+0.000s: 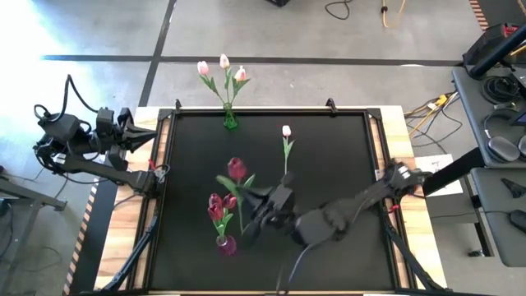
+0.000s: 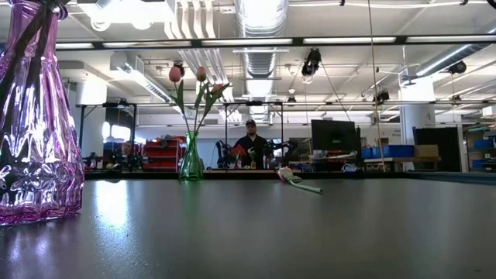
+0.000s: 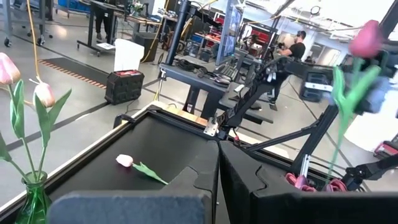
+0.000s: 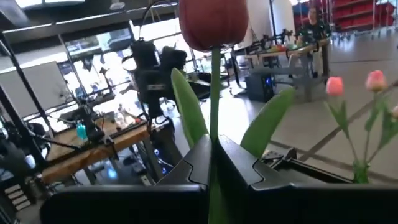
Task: Sort flowers into vase by color
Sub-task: Put the red tulip into the purple vase
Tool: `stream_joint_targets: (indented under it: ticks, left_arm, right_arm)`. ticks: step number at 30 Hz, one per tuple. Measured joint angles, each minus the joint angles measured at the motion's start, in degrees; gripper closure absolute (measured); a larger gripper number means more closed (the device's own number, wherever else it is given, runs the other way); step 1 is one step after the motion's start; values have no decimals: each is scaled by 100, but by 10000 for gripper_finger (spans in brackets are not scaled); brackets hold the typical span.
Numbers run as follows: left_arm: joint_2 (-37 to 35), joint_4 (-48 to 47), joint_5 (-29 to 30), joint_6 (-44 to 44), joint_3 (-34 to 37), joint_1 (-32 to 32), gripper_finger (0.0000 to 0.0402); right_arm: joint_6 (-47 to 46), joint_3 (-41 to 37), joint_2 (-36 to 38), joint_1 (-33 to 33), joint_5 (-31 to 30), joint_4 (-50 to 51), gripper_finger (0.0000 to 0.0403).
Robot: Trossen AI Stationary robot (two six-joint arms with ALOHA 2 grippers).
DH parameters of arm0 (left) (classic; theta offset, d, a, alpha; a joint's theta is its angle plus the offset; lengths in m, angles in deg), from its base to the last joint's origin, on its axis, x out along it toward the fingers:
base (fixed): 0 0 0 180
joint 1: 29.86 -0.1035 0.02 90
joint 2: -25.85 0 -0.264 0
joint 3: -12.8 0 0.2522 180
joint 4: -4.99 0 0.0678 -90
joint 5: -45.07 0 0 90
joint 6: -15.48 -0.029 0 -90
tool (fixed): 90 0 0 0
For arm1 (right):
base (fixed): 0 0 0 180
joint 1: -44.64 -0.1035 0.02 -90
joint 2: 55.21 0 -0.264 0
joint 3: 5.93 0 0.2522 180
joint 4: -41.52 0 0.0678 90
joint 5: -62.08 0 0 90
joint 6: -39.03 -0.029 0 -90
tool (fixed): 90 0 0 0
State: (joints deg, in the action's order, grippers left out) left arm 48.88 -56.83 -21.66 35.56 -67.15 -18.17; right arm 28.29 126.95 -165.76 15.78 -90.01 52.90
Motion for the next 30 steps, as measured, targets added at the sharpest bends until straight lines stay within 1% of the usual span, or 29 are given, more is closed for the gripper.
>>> stream_joint_targets:
  ticks: [7, 8, 11, 14, 21, 24, 27, 30]
  left_arm:
    - [0, -5, 0, -11, 0, 0, 402]
    - [0, -17, 0, -13, 0, 0, 402]
    - [-2, -146, 0, -12, 2, 0, 402]
    - [-2, -272, -1, -11, 2, 0, 402]
    - [-2, -311, -21, -11, 2, 0, 402]
    - [-2, -310, -21, -11, 2, 0, 402]
    - [-2, -310, -22, -11, 2, 0, 402]
    - [-2, -312, -22, -24, 2, 0, 402]
  right_arm:
    - [697, 1569, -1363, -79, 39, -21, 390]
    - [826, 1582, -1452, -98, 112, -207, 390]
    - [1372, 1334, -1545, -171, 295, -1413, 390]
    - [1675, 1303, -1571, -215, 624, -1825, 390]
    - [2046, 1304, -1573, -178, 1284, -1564, 390]
    - [2036, 1304, -1573, -118, 1334, -1294, 390]
    - [1994, 1297, -1573, -40, 1589, -1075, 390]
    - [1954, 1280, -1573, 26, 1800, -1092, 390]
